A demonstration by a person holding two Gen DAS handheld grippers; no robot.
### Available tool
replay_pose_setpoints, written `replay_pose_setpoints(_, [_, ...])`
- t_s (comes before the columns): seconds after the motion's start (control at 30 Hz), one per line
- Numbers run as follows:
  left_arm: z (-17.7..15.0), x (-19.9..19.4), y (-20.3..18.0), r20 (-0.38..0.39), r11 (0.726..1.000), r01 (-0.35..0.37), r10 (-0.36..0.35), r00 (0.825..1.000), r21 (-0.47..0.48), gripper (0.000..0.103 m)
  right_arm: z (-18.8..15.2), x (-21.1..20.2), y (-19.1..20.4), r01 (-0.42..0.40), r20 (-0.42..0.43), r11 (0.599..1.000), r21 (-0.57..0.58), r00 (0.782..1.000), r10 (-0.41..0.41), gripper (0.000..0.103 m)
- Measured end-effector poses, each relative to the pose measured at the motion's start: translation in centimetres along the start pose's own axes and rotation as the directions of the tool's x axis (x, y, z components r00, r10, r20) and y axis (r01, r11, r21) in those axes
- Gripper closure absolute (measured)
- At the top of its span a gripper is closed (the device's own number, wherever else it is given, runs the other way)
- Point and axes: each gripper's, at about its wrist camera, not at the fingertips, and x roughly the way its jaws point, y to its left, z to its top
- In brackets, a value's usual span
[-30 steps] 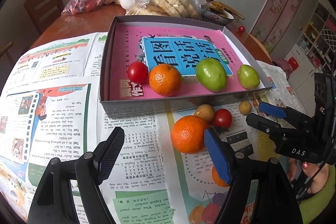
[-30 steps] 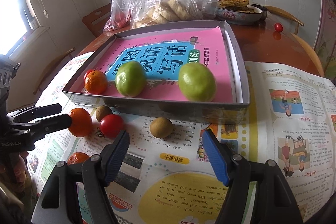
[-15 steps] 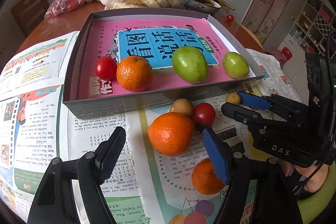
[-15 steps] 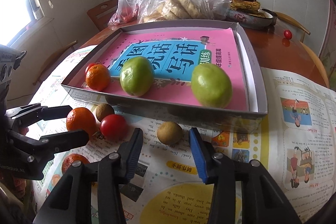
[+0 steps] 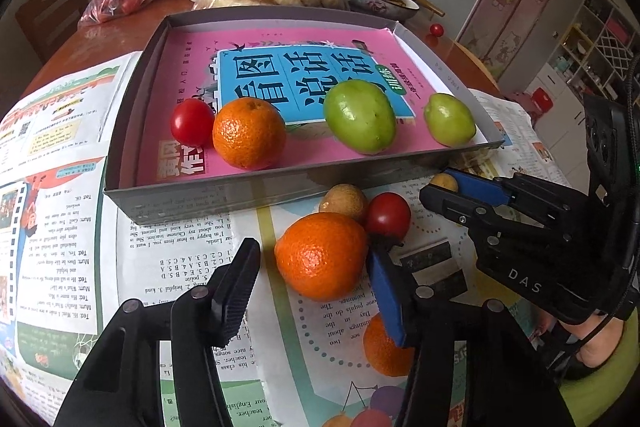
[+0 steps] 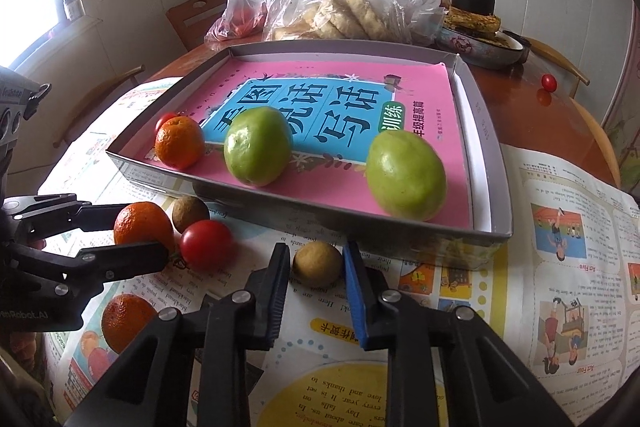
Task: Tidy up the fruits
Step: 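Grasp a tangerine with the left gripper while the right gripper grasps a brown kiwi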
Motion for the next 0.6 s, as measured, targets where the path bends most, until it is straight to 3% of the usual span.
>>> replay_pose_setpoints(0.3, [0.31, 0.3, 0.14, 0.003, 1.0, 0.006, -0.006, 1.0, -0.011, 0.048, -0.05, -0.07, 0.08, -0.011, 0.0, 1.0, -0.004, 1.0, 0.011, 0.077])
replay_pose_setpoints(0.6, [0.37, 0.32, 0.09, 0.009, 1.0, 0.023, -0.023, 1.0, -0.012, 0.057, -0.24, -0.2, -0.19, -0.04, 0.001, 0.999, 0.017, 0.999, 0.04, 0.078])
